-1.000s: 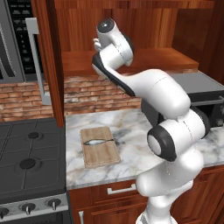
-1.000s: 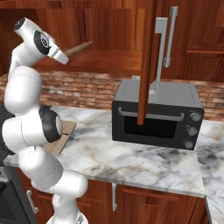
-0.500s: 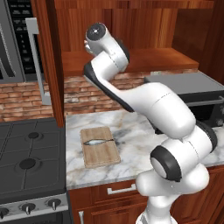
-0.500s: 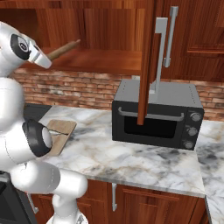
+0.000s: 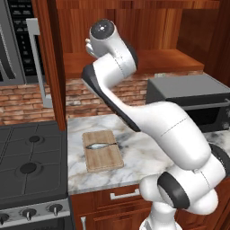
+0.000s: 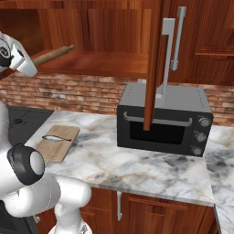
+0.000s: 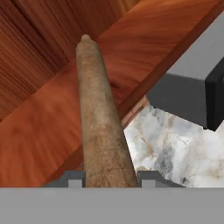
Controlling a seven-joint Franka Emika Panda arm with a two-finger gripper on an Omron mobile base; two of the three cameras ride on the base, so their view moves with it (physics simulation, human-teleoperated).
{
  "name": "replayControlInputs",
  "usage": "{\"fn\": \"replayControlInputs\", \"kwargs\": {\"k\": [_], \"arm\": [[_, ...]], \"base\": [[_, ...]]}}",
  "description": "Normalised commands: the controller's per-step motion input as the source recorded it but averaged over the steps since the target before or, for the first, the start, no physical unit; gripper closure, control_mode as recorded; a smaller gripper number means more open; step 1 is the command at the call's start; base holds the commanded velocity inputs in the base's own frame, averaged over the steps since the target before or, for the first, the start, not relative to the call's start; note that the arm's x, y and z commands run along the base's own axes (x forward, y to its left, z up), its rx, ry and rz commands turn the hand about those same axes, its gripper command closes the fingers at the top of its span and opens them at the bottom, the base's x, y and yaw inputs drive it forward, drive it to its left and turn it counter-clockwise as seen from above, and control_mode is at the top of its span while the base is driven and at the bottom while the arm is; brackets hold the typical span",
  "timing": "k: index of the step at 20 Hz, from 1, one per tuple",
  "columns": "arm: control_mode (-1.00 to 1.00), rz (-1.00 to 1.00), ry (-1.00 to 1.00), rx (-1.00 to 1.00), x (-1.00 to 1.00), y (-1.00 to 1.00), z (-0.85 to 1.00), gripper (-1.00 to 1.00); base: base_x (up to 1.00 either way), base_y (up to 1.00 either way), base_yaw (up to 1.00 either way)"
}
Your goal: Open the cabinet, retrieve the rolling pin, and place it next to the meat on the cutting board to prepare for tenderizing.
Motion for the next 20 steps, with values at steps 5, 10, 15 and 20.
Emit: {"fn": "replayControlInputs", "kwargs": {"k": [5, 10, 15, 20], "arm": [[-1.0, 0.0, 0.0, 0.15, -0.79, 0.18, 0.0, 1.0], [-1.0, 0.0, 0.0, 0.1, -0.89, 0.2, -0.17, 1.0], [-1.0, 0.0, -0.02, 0.05, -0.94, 0.13, -0.45, 1.0], [-1.0, 0.0, 0.0, 0.06, -0.54, 0.0, -0.48, 1.0]], "base": [[0.0, 0.0, 0.0], [0.0, 0.0, 0.0], [0.0, 0.0, 0.0], [0.0, 0.0, 0.0]]}}
